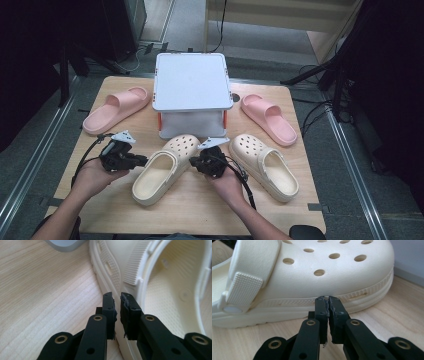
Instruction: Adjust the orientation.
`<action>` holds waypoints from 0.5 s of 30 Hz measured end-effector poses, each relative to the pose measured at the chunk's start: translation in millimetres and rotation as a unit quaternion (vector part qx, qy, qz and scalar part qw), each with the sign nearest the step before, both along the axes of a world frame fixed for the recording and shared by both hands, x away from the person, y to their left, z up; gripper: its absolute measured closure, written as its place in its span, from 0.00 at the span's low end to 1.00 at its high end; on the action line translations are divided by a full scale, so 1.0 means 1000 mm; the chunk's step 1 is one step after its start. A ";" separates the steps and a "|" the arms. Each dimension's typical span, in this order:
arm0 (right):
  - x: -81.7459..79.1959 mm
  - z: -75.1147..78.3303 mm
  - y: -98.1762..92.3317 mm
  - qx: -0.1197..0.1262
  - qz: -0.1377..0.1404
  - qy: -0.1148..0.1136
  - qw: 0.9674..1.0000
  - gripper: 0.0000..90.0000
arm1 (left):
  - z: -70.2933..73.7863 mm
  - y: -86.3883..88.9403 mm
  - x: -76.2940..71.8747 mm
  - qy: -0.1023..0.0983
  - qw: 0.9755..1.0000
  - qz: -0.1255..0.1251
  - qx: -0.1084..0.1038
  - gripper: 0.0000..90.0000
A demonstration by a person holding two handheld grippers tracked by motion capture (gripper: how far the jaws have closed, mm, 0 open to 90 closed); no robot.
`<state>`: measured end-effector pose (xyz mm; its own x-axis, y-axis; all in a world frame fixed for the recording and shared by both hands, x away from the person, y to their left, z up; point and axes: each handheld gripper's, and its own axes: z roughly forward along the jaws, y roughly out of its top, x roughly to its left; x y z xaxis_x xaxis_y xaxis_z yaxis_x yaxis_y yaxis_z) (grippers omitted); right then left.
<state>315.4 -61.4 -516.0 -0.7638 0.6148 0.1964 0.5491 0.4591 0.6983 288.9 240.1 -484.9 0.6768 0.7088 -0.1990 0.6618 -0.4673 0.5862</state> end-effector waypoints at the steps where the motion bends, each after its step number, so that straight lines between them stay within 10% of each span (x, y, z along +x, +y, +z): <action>1: 0.000 0.000 0.000 0.000 0.000 0.000 1.000 0.97 | 0.000 0.000 0.000 0.000 1.000 0.000 0.000 0.90; 15: 0.013 0.001 0.010 -0.007 0.008 0.002 1.000 0.96 | 0.001 -0.003 -0.018 0.000 1.000 0.014 -0.026 0.91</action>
<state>328.6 -51.5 -514.6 -0.7727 0.6054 0.1908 0.5444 0.4776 0.6895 271.1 236.7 -484.0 0.6563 0.7166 -0.2362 0.6749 -0.4176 0.6084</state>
